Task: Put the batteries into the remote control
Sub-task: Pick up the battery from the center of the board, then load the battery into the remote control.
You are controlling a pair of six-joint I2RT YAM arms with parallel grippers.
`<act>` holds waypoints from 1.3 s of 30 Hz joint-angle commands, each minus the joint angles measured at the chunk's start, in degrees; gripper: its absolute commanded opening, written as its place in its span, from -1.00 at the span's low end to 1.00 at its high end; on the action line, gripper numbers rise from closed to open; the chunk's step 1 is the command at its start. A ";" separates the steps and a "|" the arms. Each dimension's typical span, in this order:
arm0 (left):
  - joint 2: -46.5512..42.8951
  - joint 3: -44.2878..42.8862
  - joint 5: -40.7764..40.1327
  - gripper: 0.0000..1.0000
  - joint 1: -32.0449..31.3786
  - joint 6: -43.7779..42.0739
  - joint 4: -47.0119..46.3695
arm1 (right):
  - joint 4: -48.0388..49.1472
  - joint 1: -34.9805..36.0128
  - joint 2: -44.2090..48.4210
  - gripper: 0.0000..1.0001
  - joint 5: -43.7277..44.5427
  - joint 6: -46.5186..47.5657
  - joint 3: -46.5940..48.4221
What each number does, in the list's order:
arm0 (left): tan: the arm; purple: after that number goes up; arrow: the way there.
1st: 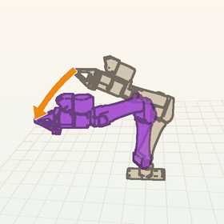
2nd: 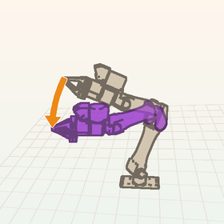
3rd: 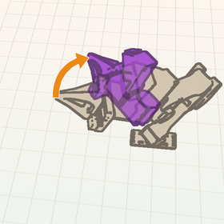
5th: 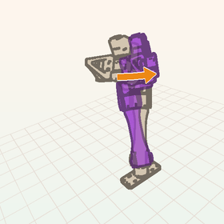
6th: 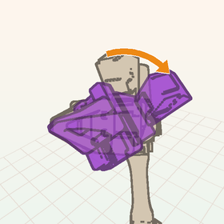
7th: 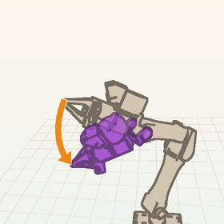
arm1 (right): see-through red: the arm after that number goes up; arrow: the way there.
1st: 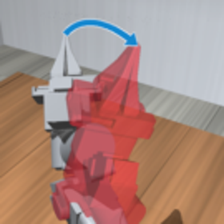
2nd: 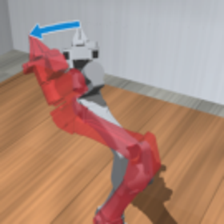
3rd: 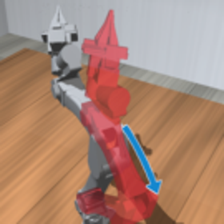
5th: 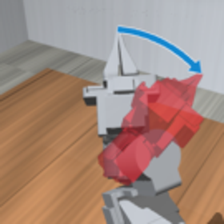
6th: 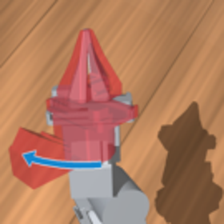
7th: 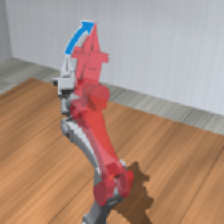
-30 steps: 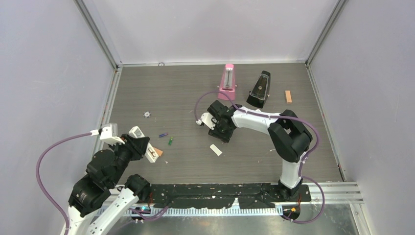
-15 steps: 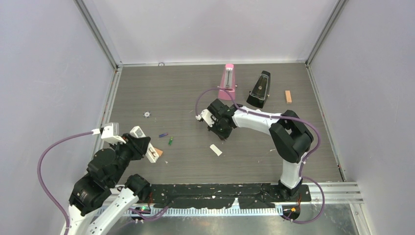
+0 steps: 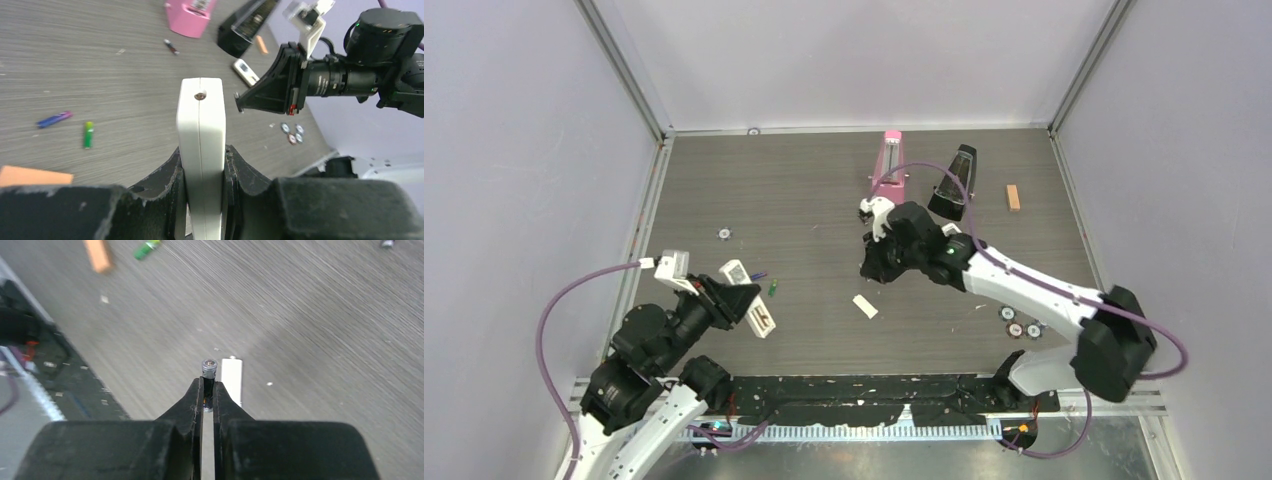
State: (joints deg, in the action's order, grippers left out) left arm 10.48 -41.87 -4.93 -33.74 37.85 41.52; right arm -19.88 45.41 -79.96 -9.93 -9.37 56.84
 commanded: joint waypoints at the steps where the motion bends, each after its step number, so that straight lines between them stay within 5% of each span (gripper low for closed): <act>1: -1.30 3.89 12.14 -1.00 0.11 3.76 -14.47 | 8.08 3.68 11.36 -0.89 -2.04 -11.46 -2.70; 8: -3.45 9.62 15.23 -1.00 0.09 12.13 -29.68 | 12.26 20.96 21.78 -0.89 13.59 -15.97 -1.72; 16: -4.45 10.37 16.23 -1.00 0.13 17.34 -35.91 | 14.71 34.80 18.01 -0.89 26.23 -12.29 6.90; 39: -8.42 12.16 14.43 -1.00 0.12 25.31 -35.43 | 10.72 42.23 3.83 -0.89 31.26 -0.44 20.54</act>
State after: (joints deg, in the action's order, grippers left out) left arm 3.11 -29.58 10.22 -33.74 61.58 9.45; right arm -9.80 86.83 -75.81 19.09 -11.60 74.72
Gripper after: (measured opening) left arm 0.249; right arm 0.102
